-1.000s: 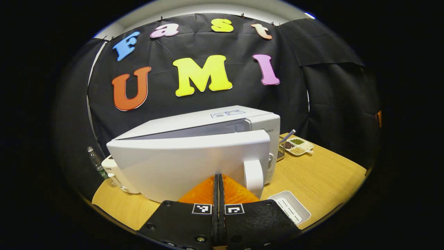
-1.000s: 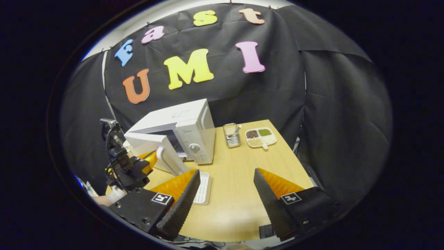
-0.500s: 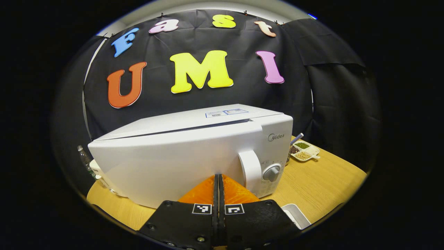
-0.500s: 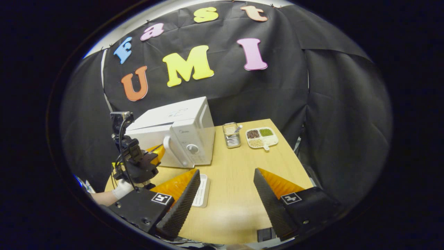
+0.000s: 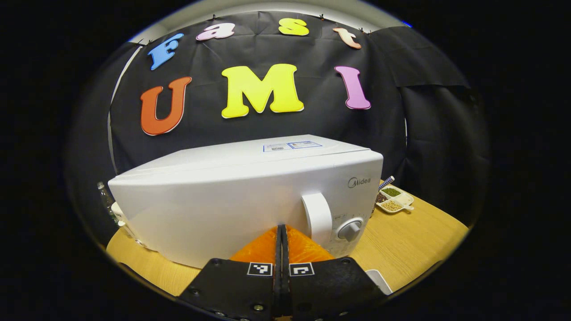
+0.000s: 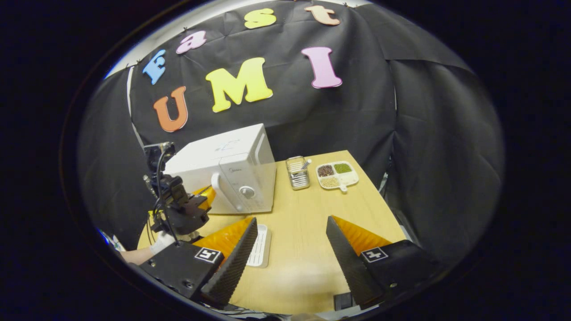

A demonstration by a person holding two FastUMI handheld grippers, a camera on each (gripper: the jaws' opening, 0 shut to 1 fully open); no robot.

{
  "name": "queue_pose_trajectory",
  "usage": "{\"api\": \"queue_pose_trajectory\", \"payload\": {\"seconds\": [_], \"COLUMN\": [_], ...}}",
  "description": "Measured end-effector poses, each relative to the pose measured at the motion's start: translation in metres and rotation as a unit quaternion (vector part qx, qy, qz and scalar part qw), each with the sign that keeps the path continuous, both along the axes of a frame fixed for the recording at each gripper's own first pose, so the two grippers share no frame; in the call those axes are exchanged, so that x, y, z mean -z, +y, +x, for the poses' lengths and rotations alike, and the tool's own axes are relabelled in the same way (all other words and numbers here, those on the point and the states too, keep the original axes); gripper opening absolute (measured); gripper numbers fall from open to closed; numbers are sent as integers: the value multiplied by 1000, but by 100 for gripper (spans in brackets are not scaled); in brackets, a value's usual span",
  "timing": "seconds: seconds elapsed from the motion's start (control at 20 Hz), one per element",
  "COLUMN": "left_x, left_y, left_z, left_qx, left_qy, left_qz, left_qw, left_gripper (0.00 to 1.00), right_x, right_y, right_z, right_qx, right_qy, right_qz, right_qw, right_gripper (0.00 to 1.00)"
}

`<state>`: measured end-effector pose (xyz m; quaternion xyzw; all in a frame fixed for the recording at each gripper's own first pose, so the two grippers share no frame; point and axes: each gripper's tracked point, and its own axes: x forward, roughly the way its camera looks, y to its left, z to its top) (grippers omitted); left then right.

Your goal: Open the microwave oven with the left hand, put the food in, and close the microwave oven.

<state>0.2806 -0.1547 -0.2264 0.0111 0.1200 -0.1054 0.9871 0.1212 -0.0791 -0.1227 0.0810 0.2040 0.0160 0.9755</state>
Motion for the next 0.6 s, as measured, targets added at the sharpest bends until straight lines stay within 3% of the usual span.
{"api": "queue_pose_trajectory", "payload": {"seconds": [0.35, 0.45, 0.5, 0.6], "left_x": [-3, 0, 0, -2], "left_y": [21, 35, 37, 47], "left_z": [-26, -36, -46, -65], "left_qx": [-16, -28, -17, -16], "left_qy": [5, 8, 10, 7], "left_qz": [19, 49, 56, 59], "left_qw": [1000, 998, 998, 998], "left_gripper": [0, 0, 6, 93], "right_x": [0, -1, -2, -3], "right_y": [1, 0, -1, -1], "right_z": [-12, -17, -20, -28], "right_qx": [4, 7, 9, 23], "right_qy": [-8, -11, -14, -20], "right_qz": [-7, -15, -22, -32], "right_qw": [1000, 1000, 1000, 999], "right_gripper": [99, 99, 99, 99]}}
